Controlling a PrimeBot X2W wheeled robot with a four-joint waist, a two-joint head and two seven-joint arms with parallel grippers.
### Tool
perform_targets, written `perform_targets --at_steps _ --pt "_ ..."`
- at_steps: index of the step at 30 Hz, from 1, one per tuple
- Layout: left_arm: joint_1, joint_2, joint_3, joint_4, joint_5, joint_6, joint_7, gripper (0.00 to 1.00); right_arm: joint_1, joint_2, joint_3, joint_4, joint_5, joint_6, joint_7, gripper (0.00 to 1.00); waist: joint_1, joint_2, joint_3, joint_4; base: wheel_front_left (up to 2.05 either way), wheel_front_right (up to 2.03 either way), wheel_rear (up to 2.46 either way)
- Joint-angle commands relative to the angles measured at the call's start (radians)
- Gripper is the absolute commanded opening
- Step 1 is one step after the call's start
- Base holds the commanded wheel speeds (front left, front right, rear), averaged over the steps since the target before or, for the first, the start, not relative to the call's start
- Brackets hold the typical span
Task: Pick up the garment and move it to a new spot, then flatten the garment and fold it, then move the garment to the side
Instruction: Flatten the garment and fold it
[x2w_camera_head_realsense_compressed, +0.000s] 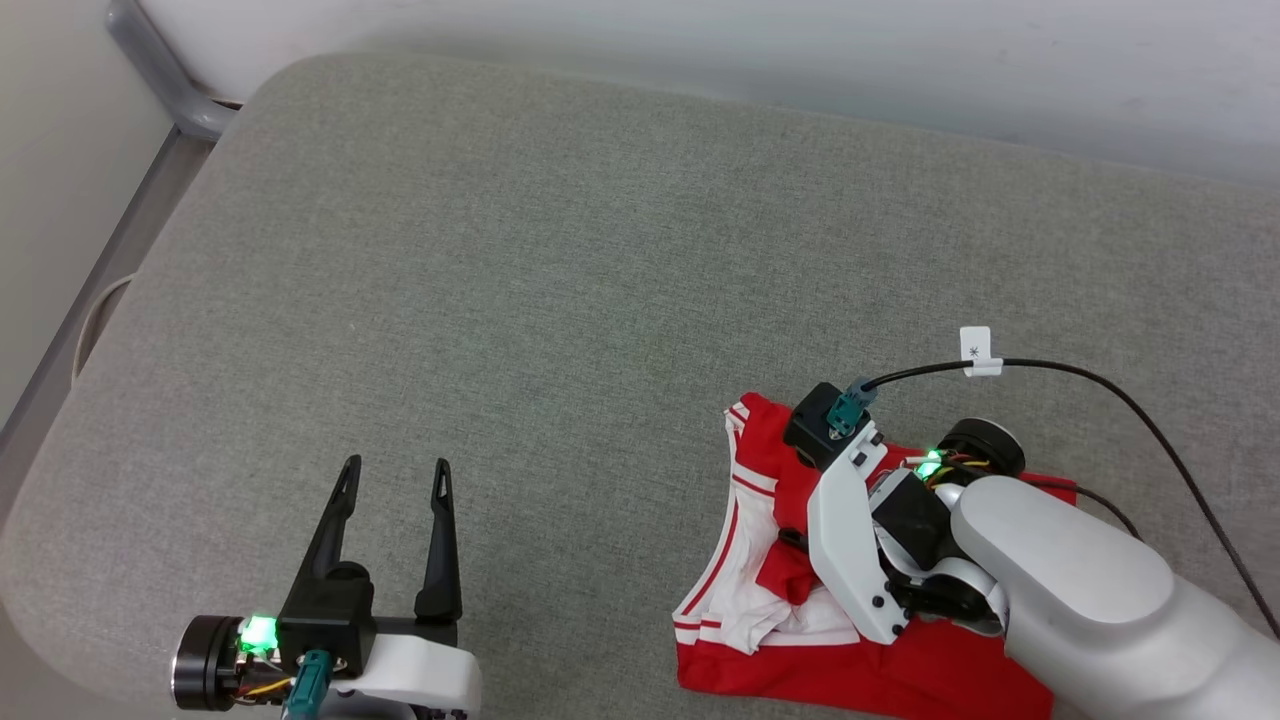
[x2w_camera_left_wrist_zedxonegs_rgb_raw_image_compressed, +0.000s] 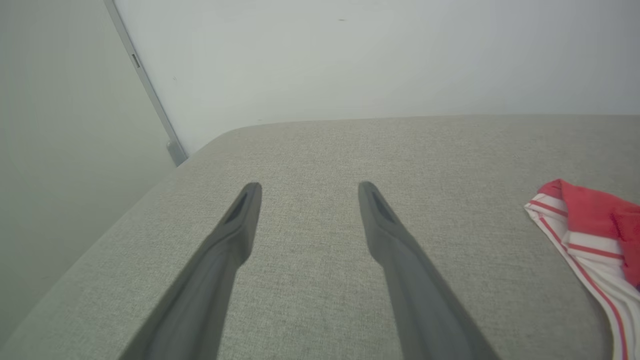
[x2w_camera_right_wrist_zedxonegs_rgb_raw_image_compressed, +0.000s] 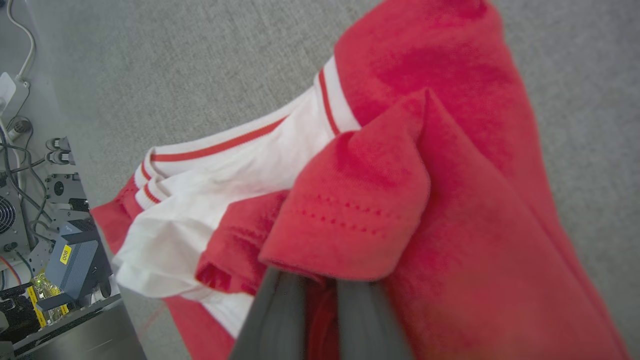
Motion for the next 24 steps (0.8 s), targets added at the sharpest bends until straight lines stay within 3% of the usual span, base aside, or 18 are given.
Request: perform_targets --at_steps 1,4,5,6,7,15,24 --pt "-0.016 -0.003 -0.003 0.003 -0.002 0.004 -0.004 1.0 0.007 0.005 0.02 0.022 0.009 -0.001 -0.006 0.0 -0.0001 0.0 0.0 0.0 0.0 0.0 0.0" --pt "-0.016 -0.003 -0.001 0.008 -0.001 0.005 -0.004 1.0 -0.007 0.009 0.041 0.033 0.039 -0.001 -0.043 0.0 -0.0001 0.0 -0.006 -0.006 0.0 0.0 0.0" --pt "-0.015 -0.003 -0.001 0.011 -0.001 0.005 -0.004 1.0 -0.012 0.005 0.045 0.029 0.048 -0.001 -0.06 0.17 -0.0001 0.0 -0.011 -0.009 0.0 0.0 0.0" --pt "-0.013 0.0 0.0 0.014 -0.001 0.003 -0.004 1.0 -0.016 -0.003 0.05 0.02 0.058 -0.001 -0.074 0.52 -0.0001 0.0 -0.017 -0.012 0.0 0.0 0.0" --pt "-0.011 0.002 0.001 0.016 0.0 0.003 -0.004 1.0 -0.022 -0.014 0.058 0.007 0.06 -0.001 -0.095 1.0 -0.0001 0.0 -0.024 -0.017 0.0 0.0 0.0" --pt "0.03 0.021 0.012 0.019 0.001 0.002 -0.004 1.0 0.026 -0.134 0.03 -0.135 0.101 -0.001 -0.291 1.0 -0.0001 0.0 -0.08 -0.066 0.0 0.0 0.0" --pt "0.067 0.035 0.01 0.01 0.01 0.007 -0.003 1.0 0.15 -0.228 -0.165 -0.187 0.036 -0.001 -0.522 1.0 -0.0001 0.0 -0.131 -0.141 0.0 0.0 0.0"
